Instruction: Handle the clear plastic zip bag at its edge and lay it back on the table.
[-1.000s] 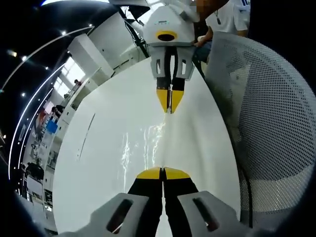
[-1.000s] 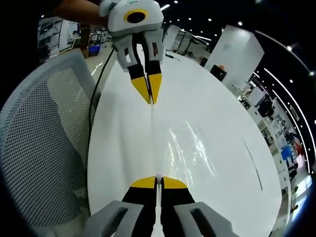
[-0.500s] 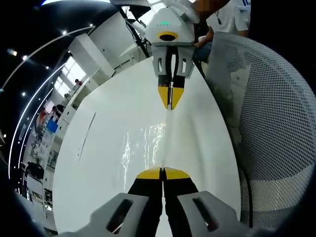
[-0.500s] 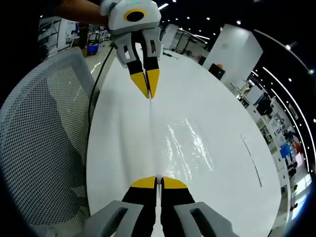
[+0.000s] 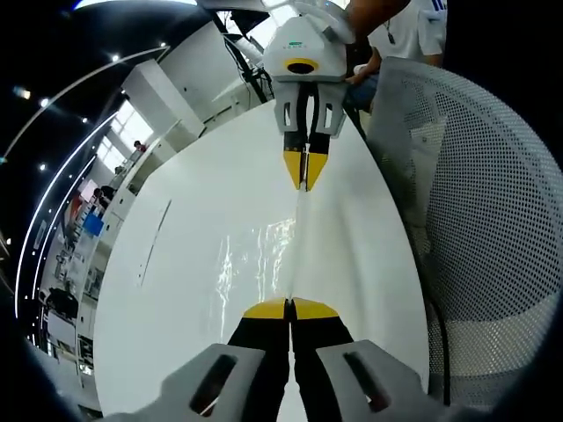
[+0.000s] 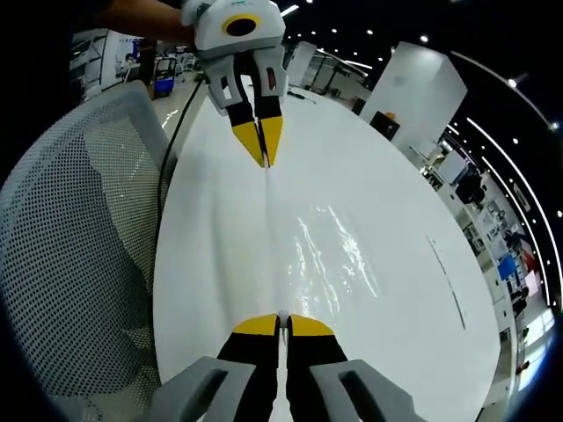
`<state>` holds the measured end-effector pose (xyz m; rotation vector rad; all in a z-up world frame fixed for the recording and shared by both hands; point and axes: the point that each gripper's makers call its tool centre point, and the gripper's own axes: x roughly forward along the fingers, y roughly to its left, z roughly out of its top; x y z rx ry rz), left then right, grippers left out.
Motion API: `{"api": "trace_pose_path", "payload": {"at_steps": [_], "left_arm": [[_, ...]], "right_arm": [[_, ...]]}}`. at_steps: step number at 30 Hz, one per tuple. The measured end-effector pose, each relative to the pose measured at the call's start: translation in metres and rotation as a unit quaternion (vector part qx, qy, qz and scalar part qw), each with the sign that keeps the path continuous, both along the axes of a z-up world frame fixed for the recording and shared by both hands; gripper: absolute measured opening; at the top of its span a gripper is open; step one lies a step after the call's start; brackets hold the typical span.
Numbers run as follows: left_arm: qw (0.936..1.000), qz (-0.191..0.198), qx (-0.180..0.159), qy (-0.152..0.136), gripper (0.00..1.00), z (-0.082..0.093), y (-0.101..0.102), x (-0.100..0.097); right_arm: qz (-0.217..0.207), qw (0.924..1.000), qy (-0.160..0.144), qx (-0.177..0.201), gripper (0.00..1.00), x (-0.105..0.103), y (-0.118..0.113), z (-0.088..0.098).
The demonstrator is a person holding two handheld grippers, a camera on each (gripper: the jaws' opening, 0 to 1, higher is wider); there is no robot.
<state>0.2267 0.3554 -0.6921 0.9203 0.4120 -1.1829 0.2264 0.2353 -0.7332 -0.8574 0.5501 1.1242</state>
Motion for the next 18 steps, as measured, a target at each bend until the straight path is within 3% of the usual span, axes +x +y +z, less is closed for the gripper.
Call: {"api": "trace_pose_path", "payload": {"at_steps": [18], "left_arm": [[0.9997, -0.019, 0.008, -0.011, 0.0, 0.0019, -0.0036, -0.0064]], "right_arm": [[0.004, 1.0, -0.004, -0.005, 0.0, -0.0076, -0.0034, 0.004]]}}
